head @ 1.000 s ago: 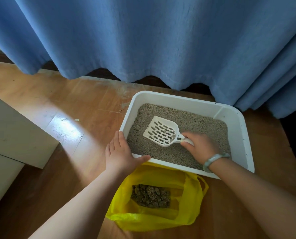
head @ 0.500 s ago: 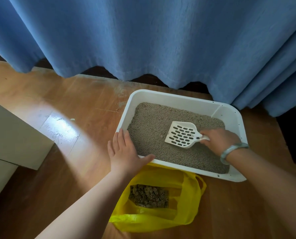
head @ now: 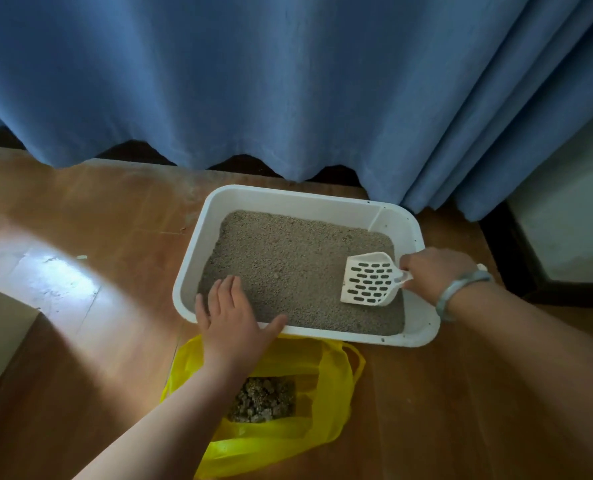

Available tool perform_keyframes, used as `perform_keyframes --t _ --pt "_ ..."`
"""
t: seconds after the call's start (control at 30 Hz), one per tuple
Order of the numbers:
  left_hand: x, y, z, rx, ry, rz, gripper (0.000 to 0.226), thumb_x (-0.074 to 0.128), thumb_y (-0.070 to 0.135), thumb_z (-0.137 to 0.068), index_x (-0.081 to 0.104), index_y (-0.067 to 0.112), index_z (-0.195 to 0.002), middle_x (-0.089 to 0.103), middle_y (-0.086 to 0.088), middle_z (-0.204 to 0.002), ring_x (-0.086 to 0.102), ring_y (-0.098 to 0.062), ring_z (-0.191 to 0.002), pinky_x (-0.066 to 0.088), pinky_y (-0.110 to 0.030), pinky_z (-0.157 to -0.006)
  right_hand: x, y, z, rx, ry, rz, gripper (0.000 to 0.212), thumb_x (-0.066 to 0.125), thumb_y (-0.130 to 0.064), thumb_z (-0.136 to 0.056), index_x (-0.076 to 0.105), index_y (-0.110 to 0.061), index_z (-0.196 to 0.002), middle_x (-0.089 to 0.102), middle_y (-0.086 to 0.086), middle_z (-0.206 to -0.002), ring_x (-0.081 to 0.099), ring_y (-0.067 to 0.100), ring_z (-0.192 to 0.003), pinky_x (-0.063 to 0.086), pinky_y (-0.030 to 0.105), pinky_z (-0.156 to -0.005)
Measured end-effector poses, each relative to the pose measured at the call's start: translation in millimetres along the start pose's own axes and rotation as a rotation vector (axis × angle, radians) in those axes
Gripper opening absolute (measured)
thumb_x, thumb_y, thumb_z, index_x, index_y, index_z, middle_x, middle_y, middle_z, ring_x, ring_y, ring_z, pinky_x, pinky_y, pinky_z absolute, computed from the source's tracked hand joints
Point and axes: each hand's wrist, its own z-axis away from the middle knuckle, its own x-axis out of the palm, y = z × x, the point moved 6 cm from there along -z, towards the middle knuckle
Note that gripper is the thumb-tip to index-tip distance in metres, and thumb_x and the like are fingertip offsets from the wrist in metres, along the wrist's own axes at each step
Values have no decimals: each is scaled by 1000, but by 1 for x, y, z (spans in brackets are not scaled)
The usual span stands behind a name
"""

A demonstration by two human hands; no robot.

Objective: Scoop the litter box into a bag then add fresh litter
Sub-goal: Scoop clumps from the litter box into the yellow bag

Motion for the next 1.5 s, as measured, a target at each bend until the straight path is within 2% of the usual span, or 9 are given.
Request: perform_keyframes --t 0.2,0.33,0.47,0.57,0.87,1.03,1.2,1.37,1.5 --pt "9 11 -1 19 7 9 113 35 83 -64 24 6 -146 26 -10 -153 15 -26 -144 -1 -47 -115 -11 -1 2 68 -266 82 21 58 -16 -85 56 -11 -106 55 3 -99 59 21 -101 41 26 -73" --pt "0 -10 -14 -47 76 15 105 46 75 -69 29 3 -143 29 -14 -150 18 -30 -142 -2 -47 -114 -18 -16 -12 96 -172 21 26 48 -19 -93 56 -11 -116 59 10 -120 57 27 -110 45 34 -83" --pt "-14 -51 -32 -218 76 15 96 57 57 -82 11 3 -147 10 -17 -156 4 -30 -145 1 -48 -118 -30 -27 -33 23 -178 49 25 49 -19 -92 58 -9 -113 61 7 -110 59 23 -98 43 31 -78" --pt "-16 -64 -38 -261 61 93 96 59 55 -82 13 3 -147 25 -18 -151 21 -33 -140 16 -48 -116 -18 -30 -51 -80 -279 5 24 54 -24 -90 60 -9 -108 58 4 -90 56 20 -82 47 28 -71" --pt "-13 -62 -39 -248 104 123 92 61 49 -82 15 3 -147 39 -19 -142 39 -35 -127 37 -46 -103 -14 -71 -86 -192 -289 12 26 55 -30 -89 66 -12 -103 65 5 -92 63 21 -79 49 28 -67" --pt "-16 -60 -37 -222 105 139 92 59 47 -84 10 4 -148 34 -16 -146 35 -32 -131 33 -43 -106 -16 -112 -80 -253 -310 -13 27 49 -27 -94 62 -6 -105 64 9 -99 58 21 -81 41 24 -56" --pt "-18 -61 -37 -196 104 166 94 61 45 -83 10 4 -149 33 -16 -147 34 -31 -132 31 -40 -107 -19 -134 -94 -247 -341 -87 31 55 -28 -91 61 -6 -112 63 10 -105 59 23 -88 46 31 -74" --pt "-18 -62 -37 -177 108 211 98 66 46 -80 9 6 -149 29 -14 -150 29 -30 -135 27 -38 -110 -20 -171 -95 -333 -206 -113 22 53 -28 -92 62 -7 -92 57 3 -76 53 14 -60 38 22 -48" --pt "-15 -64 -37 -171 106 213 100 66 45 -79 7 7 -149 28 -14 -150 27 -29 -136 26 -37 -110 -22 -204 -113 -415 -186 -124 16 62 -25 -84 61 -9 -82 59 5 -77 53 15 -59 40 26 -52"
